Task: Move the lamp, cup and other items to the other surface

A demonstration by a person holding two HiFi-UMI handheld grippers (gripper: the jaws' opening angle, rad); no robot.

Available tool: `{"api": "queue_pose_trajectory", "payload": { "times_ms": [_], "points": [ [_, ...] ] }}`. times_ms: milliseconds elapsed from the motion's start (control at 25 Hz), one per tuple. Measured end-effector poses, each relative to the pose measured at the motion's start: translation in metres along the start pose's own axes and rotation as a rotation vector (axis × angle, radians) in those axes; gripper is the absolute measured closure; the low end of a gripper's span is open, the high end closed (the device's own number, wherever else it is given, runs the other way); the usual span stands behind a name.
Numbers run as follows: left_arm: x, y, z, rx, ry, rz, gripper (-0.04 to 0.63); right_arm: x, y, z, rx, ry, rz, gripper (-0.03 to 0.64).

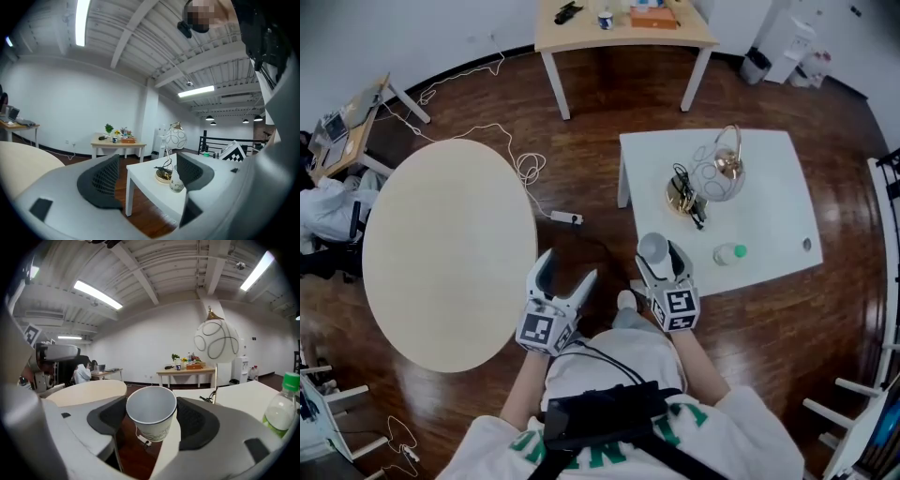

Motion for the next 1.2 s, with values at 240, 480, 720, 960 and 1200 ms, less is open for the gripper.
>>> {"api": "queue_pose_trajectory", "payload": {
  "times_ms": [240,480,720,960,1200],
  "points": [
    [-0.043,0.04,-0.005,-0.004,-0.025,0.102,0.221,0.027,0.075,0.027,-0.042,-0.023,0.164,0.268],
    [-0.102,0.079,-0.012,-0.022,-0.035,0.252,0.221,0.061,0.156,0.031,-0.117,0.005,0.339,0.268],
    [-0.171,0.122,-0.017,-0.054,-0.066,0.461,0.221,0.09,0.249,0.028,-0.195,0.078,0.563,0.268],
    [-0.25,0.164,-0.015,-0.124,-0.088,0.681,0.221,0.12,0.356,0.008,-0.296,0.153,0.809,0.268],
    [-0.333,0.186,-0.03,-0.203,-0.118,0.927,0.221,0.138,0.453,-0.009,-0.343,0.224,1.013,0.268]
  ]
}}
Point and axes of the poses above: the fingertips, and each gripper's own axes: x forward along the fingers, y to its left, z out of its top, the point moved 5 cm from there along -x, backward along the fingers, and after that the axes turned 4 degrees about x, right-handed, at the moved point
